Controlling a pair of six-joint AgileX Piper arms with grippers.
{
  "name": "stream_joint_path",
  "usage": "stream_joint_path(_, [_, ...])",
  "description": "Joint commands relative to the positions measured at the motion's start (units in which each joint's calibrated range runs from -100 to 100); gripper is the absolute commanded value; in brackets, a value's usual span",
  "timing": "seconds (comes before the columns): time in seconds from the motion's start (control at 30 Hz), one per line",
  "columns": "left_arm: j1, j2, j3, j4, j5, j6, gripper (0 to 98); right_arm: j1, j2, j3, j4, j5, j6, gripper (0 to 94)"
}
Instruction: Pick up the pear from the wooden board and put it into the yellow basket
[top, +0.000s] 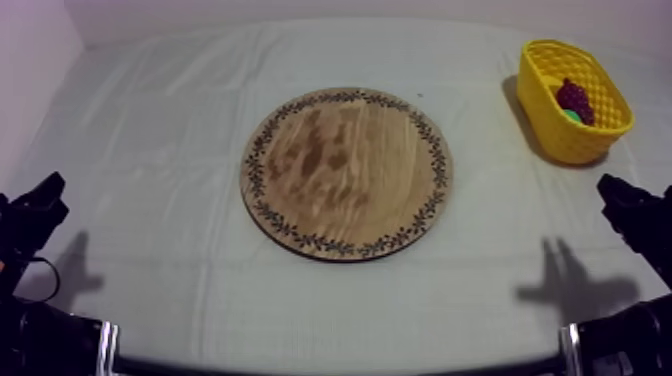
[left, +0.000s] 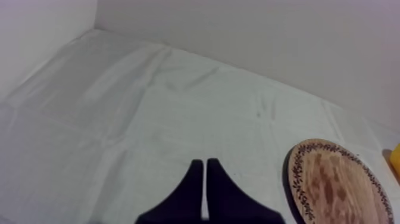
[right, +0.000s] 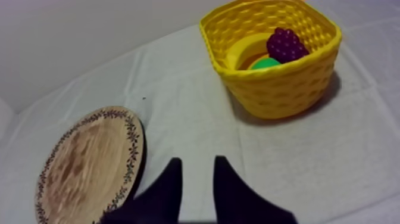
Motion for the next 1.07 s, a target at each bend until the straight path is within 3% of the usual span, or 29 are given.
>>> stream_joint_path(0.0, [0.01, 0.00, 0.00, -0.02, -0.01, -0.01, 0.1, 0.06, -0.03, 0.02, 0.02, -0.11, 21.89, 5.9])
stream_joint_path(0.1, [0.01, 0.00, 0.00, -0.02, -0.01, -0.01, 0.1, 0.07, -0.03, 0.02, 0.03, -0.10, 22.25, 2.4])
stream_joint_path(0.37, [0.01, 0.00, 0.00, -0.02, -0.01, -0.01, 0.1, 0.07, -0.03, 0.02, 0.03, -0.10, 18.32, 0.7])
stream_joint_path(1.03, [0.01, 0.00, 0.00, -0.02, -0.01, -0.01, 0.1, 0.08, -0.03, 0.02, 0.03, -0.10, 18.70, 0.6])
